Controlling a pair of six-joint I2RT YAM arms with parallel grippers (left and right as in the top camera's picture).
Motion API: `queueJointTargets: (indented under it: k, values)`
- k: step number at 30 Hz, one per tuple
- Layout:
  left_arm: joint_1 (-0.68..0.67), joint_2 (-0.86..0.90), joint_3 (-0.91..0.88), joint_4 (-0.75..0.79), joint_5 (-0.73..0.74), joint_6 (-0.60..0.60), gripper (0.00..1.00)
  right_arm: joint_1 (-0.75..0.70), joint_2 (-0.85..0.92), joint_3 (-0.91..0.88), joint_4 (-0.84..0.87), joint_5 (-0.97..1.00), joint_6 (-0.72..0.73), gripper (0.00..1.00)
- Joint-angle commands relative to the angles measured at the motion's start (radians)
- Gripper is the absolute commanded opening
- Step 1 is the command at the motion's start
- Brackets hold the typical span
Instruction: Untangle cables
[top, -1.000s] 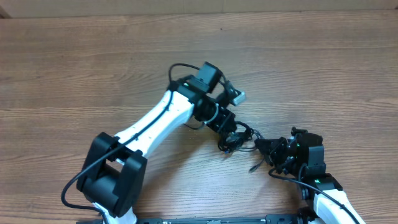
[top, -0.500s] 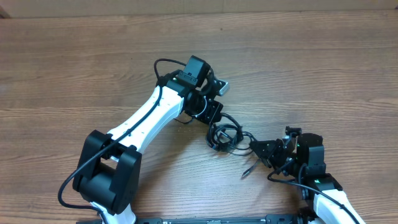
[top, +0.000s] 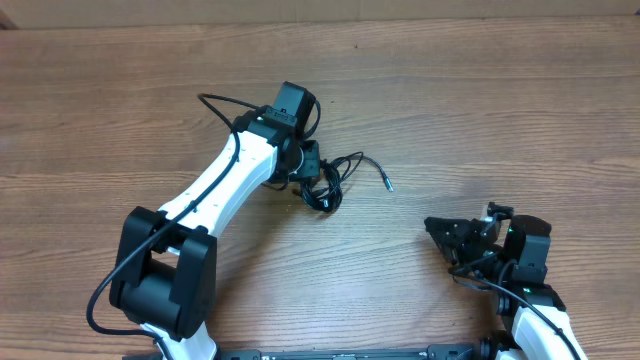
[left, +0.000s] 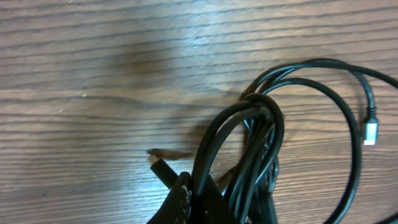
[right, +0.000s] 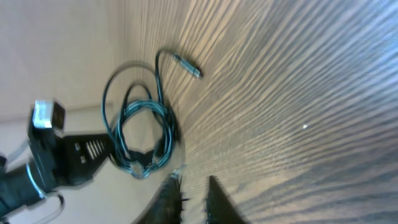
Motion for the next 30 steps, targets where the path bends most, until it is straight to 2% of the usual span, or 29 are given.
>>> queueJointTargets:
  k: [1, 4, 7, 11, 14, 17, 21, 24, 26, 30]
  values:
    - [-0.014, -0.030, 0.023, 0.031, 0.117, 0.063, 0.04, 0.007, 0.003, -0.012, 0.006, -0.075, -0.010, 0.22]
    - [-0.030, -0.030, 0.022, 0.056, 0.288, 0.231, 0.04, 0.038, 0.003, -0.012, 0.006, -0.095, -0.010, 0.38]
    - [-0.045, -0.030, 0.022, 0.060, 0.381, 0.332, 0.04, 0.065, 0.003, -0.012, 0.011, -0.095, -0.010, 0.45]
    - [-0.065, -0.030, 0.022, 0.060, 0.399, 0.357, 0.04, 0.112, 0.003, -0.012, 0.056, -0.092, 0.040, 0.55]
    - [-0.080, -0.030, 0.022, 0.069, 0.399, 0.356, 0.04, 0.167, 0.003, -0.012, 0.126, -0.054, 0.122, 0.57]
    - [-0.094, -0.030, 0.022, 0.083, 0.400, 0.356, 0.04, 0.234, 0.003, -0.012, 0.177, 0.023, 0.233, 0.68]
    - [-0.115, -0.030, 0.022, 0.093, 0.401, 0.352, 0.04, 0.356, 0.003, -0.012, 0.229, 0.141, 0.346, 0.70]
    - [-0.128, -0.030, 0.022, 0.094, 0.407, 0.352, 0.04, 0.452, 0.005, -0.012, 0.232, 0.300, 0.419, 0.70]
    - [-0.139, -0.030, 0.022, 0.094, 0.424, 0.352, 0.04, 0.537, 0.019, -0.012, 0.252, 0.444, 0.480, 0.64]
    - [-0.150, -0.030, 0.022, 0.092, 0.458, 0.352, 0.04, 0.635, 0.069, -0.012, 0.318, 0.662, 0.508, 0.59]
